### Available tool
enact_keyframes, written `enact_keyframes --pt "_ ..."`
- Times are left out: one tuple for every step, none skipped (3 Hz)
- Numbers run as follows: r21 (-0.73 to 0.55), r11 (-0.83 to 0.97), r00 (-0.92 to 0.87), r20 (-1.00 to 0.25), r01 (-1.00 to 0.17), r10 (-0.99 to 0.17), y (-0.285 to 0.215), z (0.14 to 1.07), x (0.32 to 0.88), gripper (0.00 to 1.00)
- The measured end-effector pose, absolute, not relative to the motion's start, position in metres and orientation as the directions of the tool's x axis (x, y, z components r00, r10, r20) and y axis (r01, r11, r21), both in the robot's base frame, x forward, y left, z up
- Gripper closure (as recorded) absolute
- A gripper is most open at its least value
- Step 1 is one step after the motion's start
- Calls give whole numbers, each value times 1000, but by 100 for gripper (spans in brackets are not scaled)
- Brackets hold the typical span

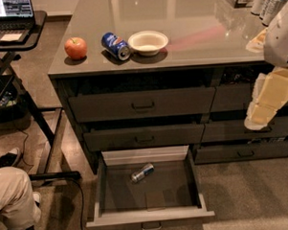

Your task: Pick redbull can from bottom drawer and place on counter

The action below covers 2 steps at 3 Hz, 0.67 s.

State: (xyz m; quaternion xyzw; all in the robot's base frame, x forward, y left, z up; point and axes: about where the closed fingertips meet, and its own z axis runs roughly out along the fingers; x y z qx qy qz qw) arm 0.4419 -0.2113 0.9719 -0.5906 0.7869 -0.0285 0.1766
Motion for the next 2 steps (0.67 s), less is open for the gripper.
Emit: enact_keyframes --pt "-234 367 -286 -316 -900 -904 -184 942 453 0" --pt "-200 443 -348 -379 -874 -857 -150 890 471 0"
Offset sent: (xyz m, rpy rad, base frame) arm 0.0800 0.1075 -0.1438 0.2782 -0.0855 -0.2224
